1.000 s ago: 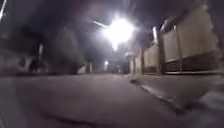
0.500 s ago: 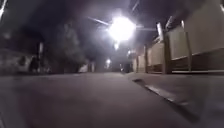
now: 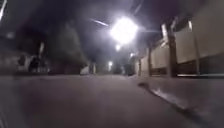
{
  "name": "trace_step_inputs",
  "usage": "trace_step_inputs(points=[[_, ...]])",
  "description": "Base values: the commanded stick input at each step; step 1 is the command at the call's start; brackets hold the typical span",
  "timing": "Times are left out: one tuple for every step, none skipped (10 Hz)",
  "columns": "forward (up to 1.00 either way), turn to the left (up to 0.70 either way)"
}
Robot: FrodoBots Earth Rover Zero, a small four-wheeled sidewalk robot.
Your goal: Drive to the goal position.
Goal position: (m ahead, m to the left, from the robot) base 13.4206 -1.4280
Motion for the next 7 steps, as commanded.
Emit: trace_step_inputs(points=[[0.70, 0.00], [0.70, 0.00], [0.70, 0.00], [0.70, 0.00], [0.70, -0.08], [0.70, -0.22], [0.70, -0.35]])
